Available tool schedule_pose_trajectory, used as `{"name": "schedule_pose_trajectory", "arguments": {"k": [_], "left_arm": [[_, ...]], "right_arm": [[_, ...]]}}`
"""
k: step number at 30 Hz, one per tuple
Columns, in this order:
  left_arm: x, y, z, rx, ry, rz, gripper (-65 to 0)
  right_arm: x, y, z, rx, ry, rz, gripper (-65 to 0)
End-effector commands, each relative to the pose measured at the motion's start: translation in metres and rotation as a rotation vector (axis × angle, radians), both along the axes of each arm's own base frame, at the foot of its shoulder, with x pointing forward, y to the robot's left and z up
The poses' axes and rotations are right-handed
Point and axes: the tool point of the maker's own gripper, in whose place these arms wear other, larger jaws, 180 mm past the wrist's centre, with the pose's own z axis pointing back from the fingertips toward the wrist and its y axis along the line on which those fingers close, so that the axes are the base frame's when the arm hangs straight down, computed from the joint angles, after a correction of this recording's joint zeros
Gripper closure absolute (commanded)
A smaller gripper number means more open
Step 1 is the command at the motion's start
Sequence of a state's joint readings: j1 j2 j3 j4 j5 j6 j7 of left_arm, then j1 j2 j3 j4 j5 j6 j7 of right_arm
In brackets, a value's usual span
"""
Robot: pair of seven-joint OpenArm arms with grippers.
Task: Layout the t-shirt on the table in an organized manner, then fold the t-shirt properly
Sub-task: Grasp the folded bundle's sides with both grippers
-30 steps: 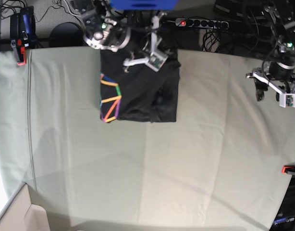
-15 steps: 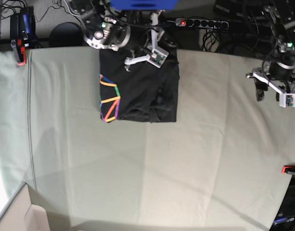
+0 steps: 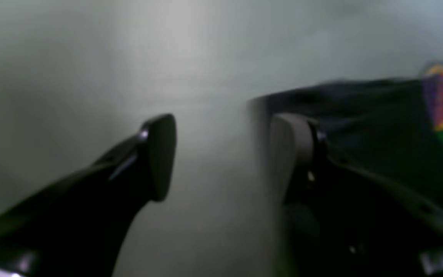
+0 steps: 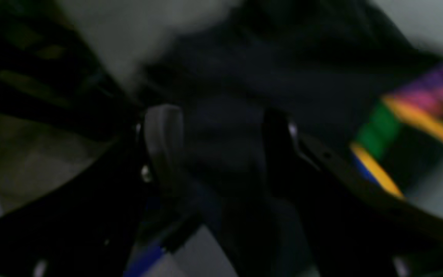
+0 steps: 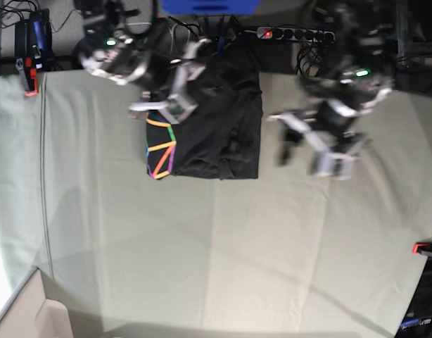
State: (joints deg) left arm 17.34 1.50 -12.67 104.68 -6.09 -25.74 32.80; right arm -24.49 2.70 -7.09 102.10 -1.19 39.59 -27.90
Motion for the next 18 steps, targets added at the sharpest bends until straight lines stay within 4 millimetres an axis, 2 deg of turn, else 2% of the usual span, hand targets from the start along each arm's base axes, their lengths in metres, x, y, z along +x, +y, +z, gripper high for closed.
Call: {"name": "schedule_pose_trajectory", "arguments": {"k": [1,4,6,9,15,18], "left_arm": [[0.005,-0.012,0.006,-0.031,-0.030,-0.013,-37.6],[0.005,-0.042,-0.010,-0.086,0.013,-0.058,-37.6],[0.006,-0.053,-0.023,-0.104,0.050,-0.077,-37.6],[0.006,-0.060,-0.039,-0.119,0.095,-0.091,-37.6],[0.015,-0.063,-0.053,-0.128,0.128,-0.095,-37.3],[0.016,-0.075,-0.060,-0.133,0.148,-0.127,-36.1]], "right_arm": [[0.006,0.000,0.010,0.033,-0.032,-0.017,-34.0],[0.006,-0.019,0.005,0.008,-0.020,-0.064,-34.0],[0.007,-0.028,0.004,-0.004,-0.018,-0.087,-34.0],[0.002,-0.038,-0.001,-0.018,-0.002,-0.112,-34.0],[0.000,-0.044,-0.003,-0.028,0.007,-0.128,-34.0],[-0.001,-0.044,-0.003,-0.028,0.008,-0.128,-34.0]]}}
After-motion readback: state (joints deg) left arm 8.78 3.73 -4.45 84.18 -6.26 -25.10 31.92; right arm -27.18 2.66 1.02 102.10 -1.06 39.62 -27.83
